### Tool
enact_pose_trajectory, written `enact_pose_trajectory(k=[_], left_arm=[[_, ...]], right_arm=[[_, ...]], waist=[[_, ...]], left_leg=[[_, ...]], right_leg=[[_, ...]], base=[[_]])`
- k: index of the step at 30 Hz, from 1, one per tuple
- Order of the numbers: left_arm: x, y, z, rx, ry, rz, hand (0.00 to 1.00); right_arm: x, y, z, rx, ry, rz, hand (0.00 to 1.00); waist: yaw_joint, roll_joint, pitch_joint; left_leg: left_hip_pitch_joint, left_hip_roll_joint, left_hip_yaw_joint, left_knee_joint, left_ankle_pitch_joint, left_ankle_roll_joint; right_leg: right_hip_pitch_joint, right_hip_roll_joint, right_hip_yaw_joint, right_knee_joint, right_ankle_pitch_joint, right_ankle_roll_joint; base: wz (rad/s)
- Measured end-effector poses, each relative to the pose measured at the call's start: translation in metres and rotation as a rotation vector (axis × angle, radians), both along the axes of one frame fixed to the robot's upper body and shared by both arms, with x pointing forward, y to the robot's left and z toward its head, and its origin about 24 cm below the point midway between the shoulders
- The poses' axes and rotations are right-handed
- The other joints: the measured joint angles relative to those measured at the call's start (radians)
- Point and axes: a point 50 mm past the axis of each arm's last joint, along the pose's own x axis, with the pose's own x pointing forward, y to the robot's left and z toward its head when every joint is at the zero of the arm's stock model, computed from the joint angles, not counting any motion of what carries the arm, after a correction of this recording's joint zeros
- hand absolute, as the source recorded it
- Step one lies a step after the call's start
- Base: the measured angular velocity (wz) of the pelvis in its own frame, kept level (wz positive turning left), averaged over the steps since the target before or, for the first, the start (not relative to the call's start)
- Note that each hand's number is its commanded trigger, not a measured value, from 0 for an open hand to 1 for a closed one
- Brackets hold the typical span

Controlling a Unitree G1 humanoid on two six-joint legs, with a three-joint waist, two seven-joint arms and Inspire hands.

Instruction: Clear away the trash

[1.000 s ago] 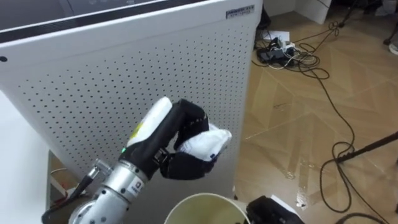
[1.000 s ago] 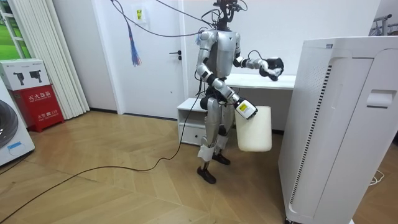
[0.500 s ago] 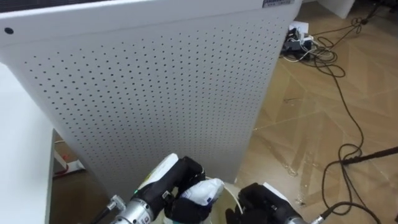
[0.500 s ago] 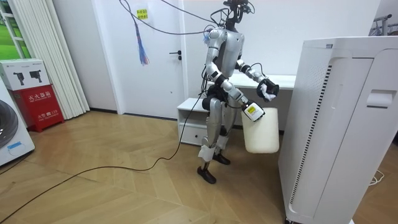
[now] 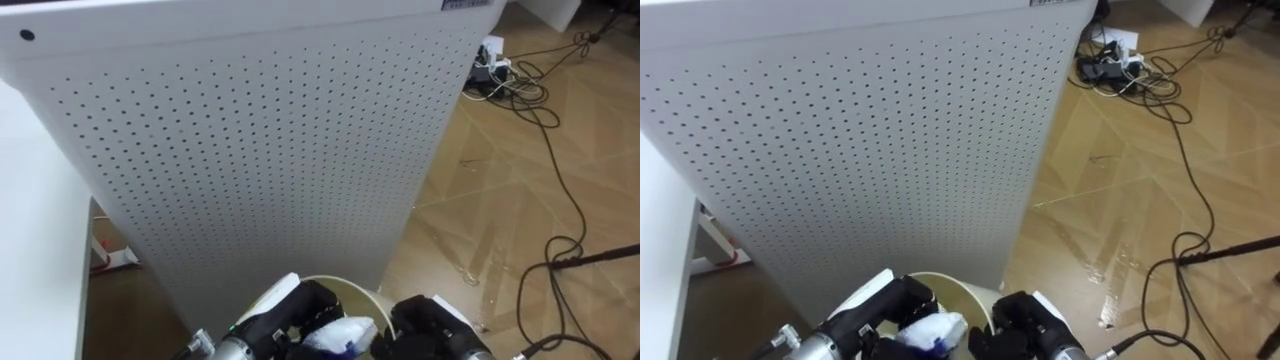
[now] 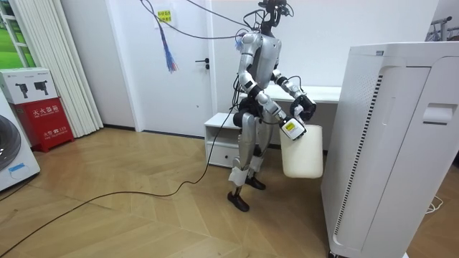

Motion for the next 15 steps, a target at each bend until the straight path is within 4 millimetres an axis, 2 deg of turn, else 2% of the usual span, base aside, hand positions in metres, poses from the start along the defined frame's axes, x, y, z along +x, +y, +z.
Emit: enact_pose_trajectory(k=[15], left_arm=[[-0.0045, 0.0004, -0.0084, 0.013, 0.052, -0.024, 0.0]], right_arm=[[-0.0005, -0.0004, -0.0008, 0.0, 0.003, -0.001, 1.0]], waist=[[0.0, 0.0, 0.0]], left_leg=[[0.0, -0.007, 0.002, 0.007, 0.003, 0.004]], right_leg=[[0.002, -0.005, 0.002, 0.0, 0.0, 0.0]], base=[[0.0]])
